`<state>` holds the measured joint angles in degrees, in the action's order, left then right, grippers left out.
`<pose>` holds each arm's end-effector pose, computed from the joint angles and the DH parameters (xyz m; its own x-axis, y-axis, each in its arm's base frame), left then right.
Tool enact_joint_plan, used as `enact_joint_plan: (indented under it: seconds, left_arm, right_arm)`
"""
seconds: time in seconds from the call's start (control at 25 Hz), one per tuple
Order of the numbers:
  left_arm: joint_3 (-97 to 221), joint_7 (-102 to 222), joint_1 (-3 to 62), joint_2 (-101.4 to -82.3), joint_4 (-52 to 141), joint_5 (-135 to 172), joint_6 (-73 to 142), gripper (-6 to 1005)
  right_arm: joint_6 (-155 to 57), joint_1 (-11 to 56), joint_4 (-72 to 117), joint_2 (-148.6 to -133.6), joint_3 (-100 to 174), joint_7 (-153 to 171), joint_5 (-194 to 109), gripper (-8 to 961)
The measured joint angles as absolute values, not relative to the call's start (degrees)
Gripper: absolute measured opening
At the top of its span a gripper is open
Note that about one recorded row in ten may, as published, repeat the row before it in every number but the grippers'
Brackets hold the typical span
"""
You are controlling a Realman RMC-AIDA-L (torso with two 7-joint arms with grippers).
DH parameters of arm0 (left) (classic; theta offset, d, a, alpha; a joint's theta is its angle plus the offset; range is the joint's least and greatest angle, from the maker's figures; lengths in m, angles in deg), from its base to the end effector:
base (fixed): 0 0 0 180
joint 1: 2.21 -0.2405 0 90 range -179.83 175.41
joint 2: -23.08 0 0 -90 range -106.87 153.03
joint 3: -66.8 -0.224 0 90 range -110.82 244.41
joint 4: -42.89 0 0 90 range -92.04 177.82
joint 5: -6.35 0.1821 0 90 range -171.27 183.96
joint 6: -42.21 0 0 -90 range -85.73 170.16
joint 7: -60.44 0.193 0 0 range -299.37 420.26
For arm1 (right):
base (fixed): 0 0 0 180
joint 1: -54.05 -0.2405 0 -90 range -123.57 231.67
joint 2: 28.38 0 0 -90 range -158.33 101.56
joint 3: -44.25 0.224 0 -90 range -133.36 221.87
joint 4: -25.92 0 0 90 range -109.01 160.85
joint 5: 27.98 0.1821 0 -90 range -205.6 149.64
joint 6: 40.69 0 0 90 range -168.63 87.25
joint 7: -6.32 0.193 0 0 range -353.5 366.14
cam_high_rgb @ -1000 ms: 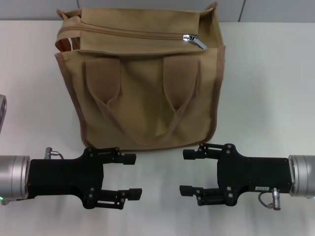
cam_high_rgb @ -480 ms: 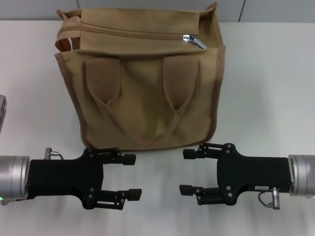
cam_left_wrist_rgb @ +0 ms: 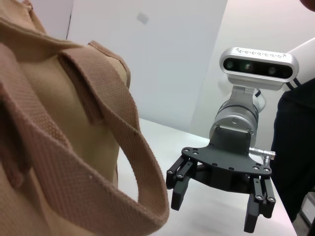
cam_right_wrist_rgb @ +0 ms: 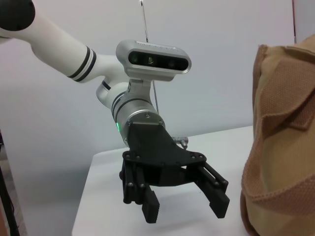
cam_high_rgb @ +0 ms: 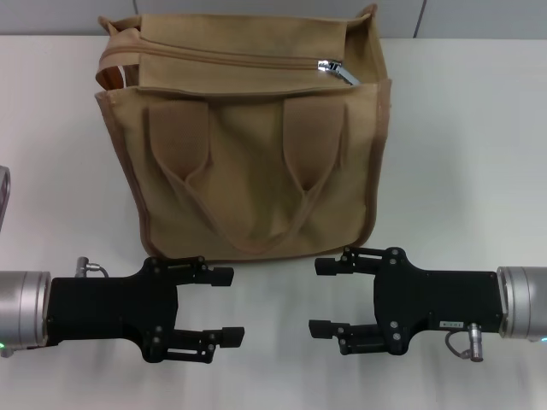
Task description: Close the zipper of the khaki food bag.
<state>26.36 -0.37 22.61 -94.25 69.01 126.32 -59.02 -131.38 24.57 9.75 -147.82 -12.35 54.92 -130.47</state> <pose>-0.2211 0.2246 -0.0499 0.8174 0.2839 0.5013 0.3001 -0.9526 0.0502 0.1894 0.2358 -0.0924 0.8248 -0.1309 -0.5501 -0.1699 -0.9853 -0.0202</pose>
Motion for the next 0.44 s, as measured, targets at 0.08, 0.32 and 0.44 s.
enact_joint_plan:
  seconds: [0.08,0.32,0.44]
  left_arm:
    - [26.4,-0.4,22.6,-94.25,69.0,126.3,-59.0,800]
    - [26.4,-0.4,22.5,-94.26,69.0,126.3,-59.0,800]
    - [26.4,-0.4,22.5,-94.28,69.0,126.3,-59.0,800]
  right_arm:
    - [-131.4,24.5,9.8,-147.83,-12.4,54.9,-130.5,762]
    - [-131.4,24.3,9.8,-147.84,-13.0,54.9,-130.5,762]
    - [-131.4,24.1,10.1,-147.88,-13.0,54.9,-130.5,762]
